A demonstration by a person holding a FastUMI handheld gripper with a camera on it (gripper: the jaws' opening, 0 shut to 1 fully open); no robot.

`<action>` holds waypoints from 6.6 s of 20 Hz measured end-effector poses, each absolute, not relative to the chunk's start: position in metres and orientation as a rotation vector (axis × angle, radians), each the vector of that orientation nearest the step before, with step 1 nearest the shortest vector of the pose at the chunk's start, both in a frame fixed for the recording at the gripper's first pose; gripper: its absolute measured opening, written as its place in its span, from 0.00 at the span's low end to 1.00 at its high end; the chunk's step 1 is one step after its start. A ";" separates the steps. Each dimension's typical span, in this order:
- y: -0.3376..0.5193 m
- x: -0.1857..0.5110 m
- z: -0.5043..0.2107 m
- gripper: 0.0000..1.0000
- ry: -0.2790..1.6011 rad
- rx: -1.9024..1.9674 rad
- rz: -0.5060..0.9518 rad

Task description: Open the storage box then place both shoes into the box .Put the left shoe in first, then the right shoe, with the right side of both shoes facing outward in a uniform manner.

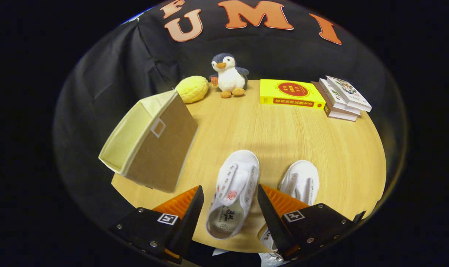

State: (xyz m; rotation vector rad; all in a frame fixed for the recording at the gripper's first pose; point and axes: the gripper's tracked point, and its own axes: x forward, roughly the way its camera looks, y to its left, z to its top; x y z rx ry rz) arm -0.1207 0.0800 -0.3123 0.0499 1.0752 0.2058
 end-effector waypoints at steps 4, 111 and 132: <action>0.067 -0.142 -0.335 0.81 1.099 0.008 0.207; 0.082 -0.026 -0.231 0.97 0.890 0.238 0.073; -0.046 -0.184 -0.362 0.75 1.107 0.082 -0.116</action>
